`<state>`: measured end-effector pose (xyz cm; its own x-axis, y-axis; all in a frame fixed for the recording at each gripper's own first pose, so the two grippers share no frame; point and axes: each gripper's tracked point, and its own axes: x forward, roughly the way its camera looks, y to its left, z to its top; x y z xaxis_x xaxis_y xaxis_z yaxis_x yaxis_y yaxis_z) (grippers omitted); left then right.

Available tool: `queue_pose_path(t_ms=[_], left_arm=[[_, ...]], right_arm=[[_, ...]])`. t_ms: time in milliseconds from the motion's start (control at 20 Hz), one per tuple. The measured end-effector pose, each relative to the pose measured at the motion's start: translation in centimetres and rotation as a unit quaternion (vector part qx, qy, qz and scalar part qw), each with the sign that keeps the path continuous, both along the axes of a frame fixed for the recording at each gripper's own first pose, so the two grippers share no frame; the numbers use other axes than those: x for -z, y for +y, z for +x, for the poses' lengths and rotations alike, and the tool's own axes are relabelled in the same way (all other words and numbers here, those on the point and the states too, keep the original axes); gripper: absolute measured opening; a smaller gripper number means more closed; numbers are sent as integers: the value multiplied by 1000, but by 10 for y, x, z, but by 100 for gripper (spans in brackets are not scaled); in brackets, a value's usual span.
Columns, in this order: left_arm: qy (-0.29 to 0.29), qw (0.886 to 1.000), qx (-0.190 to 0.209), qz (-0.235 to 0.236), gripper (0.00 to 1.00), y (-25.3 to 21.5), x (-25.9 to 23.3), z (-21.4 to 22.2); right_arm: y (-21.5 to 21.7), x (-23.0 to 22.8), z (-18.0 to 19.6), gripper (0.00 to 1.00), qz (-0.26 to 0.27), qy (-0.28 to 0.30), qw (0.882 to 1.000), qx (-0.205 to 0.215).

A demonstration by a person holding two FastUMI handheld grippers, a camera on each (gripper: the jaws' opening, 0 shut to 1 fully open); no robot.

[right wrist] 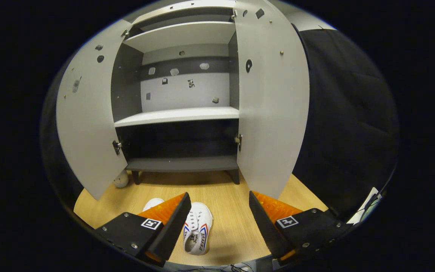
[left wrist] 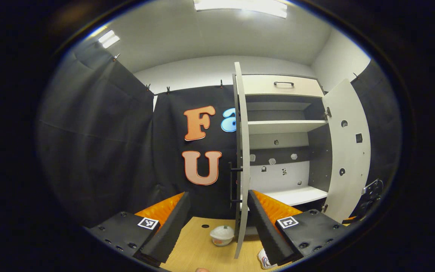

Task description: Grab one shoe with the right hand and put it into the shoe cabinet, grab the other shoe with the left hand and put it into the shoe cabinet; then close the right door with the right hand and the left door with the left hand.

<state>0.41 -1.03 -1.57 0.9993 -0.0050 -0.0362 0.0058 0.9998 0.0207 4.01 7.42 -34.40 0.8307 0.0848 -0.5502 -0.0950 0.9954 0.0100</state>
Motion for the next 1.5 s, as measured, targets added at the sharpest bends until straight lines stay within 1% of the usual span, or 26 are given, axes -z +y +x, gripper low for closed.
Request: queue_pose_path(t_ms=[200, 300, 350, 400, 450, 650, 700, 750, 800, 850, 900, 950, 1000, 1050, 1100, 1150, 1200, 1250, 1300, 1400, 1500], left_arm=[[8, 1000, -2, 5, 98, 0, 4, -1], [12, 1000, -7, 10, 98, 2, 7, -1], [14, 1000, -9, 13, 98, 3, 9, -1], [16, 1000, -11, 14, 98, 4, 11, 0], [17, 1000, -14, 16, 98, 6, 11, 0], [27, 999, -23, 18, 98, 12, 19, 1], [30, 999, -26, 17, 98, 15, 21, 1], [33, 999, -28, 17, 98, 18, 24, -2], [36, 999, -31, 18, 98, 20, 25, -4], [39, 998, -34, 19, 97, 23, 27, -3], [41, 998, -38, 21, 98, 26, 29, -3], [42, 998, -41, 22, 98, 28, 30, -5], [43, 998, -43, 22, 98, 31, 31, -5], [43, 998, -46, 22, 98, 33, 32, -7], [43, 998, -49, 21, 98, 35, 32, -9], [44, 997, -52, 19, 98, 38, 33, -11], [46, 997, -54, 17, 98, 40, 34, -11], [46, 997, -56, 15, 98, 41, 35, -12], [47, 997, -56, 14, 98, 42, 36, -11], [46, 997, -55, 13, 98, 41, 35, -12], [43, 998, -53, 12, 98, 40, 34, -10]], right_arm=[[7, 73, -11, 94, -20, 63, 998, -16], [9, 101, -17, 90, -26, 93, 995, -18], [11, 115, -18, 85, -24, 106, 994, -19], [14, 129, -22, 82, -22, 122, 992, -21], [17, 142, -25, 77, -21, 137, 990, -23], [29, 179, -37, 69, -6, 190, 981, -35], [30, 185, -38, 63, -5, 198, 980, -33], [32, 189, -39, 62, -2, 204, 978, -31], [35, 191, -38, 59, 1, 207, 978, -30], [37, 193, -37, 53, 3, 210, 977, -31], [39, 196, -37, 49, 5, 214, 976, -32], [42, 200, -38, 42, 7, 223, 974, -32], [40, 201, -39, 38, 3, 228, 973, -25], [42, 203, -36, 31, 6, 230, 973, -19], [39, 203, -35, 29, 4, 229, 973, -14], [35, 201, -35, 19, -1, 230, 973, -13], [32, 199, -32, 14, -7, 227, 974, -11], [30, 197, -30, 3, -7, 222, 975, -9], [30, 191, -29, 0, 1, 220, 976, -6], [28, 178, -27, 0, 5, 208, 978, 1], [31, 163, -22, 0, 9, 194, 981, -5]])
